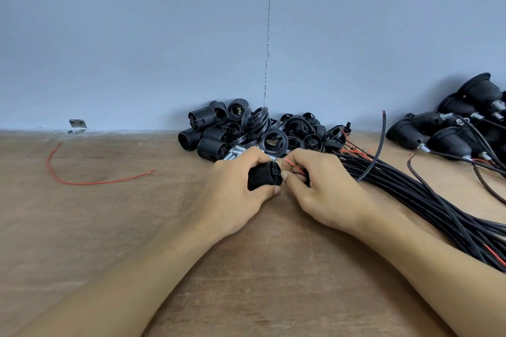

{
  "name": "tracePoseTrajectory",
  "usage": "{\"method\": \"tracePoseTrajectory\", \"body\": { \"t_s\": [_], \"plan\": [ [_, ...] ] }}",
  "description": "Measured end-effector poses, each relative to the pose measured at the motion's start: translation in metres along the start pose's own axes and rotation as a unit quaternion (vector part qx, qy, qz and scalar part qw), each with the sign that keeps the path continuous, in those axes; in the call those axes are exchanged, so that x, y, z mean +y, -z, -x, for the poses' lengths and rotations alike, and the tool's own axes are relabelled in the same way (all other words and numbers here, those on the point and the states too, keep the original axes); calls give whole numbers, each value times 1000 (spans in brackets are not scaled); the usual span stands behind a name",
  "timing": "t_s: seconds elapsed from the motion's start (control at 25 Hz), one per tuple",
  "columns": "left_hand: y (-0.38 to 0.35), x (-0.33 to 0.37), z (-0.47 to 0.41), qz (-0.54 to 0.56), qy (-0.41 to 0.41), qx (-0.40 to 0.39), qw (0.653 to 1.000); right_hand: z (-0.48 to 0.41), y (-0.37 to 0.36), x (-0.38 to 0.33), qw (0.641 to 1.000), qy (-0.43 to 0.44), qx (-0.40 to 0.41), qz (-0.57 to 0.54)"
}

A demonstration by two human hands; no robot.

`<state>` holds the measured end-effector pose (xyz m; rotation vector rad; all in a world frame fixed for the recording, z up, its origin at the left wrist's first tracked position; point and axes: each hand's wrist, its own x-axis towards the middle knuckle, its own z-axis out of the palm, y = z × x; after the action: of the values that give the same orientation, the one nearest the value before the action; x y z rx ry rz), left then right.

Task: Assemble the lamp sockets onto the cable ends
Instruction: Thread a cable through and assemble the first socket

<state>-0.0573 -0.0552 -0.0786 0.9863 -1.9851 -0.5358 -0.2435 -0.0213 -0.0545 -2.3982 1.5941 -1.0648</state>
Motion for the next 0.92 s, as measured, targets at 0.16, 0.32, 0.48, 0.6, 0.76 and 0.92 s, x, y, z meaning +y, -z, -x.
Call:
{"method": "tracePoseTrajectory", "body": {
  "t_s": [0.16,0.32,0.48,0.6,0.76,0.92],
  "plan": [
    [0,2,0,-26,-15,0,1000,0,1,2,1000,13,-13,25],
    [0,4,0,-44,-18,11,999,0,1,2,999,12,-18,36],
    [-3,7,1,-52,-20,28,998,1,-1,2,999,6,-19,46],
    [-2,6,2,-49,-21,34,998,2,-4,1,999,0,-20,40],
    [-2,3,1,-12,0,35,999,1,-6,2,1000,-29,3,2],
    [1,0,-1,-23,-11,26,999,3,-5,3,997,-54,27,-40]
  ]
}}
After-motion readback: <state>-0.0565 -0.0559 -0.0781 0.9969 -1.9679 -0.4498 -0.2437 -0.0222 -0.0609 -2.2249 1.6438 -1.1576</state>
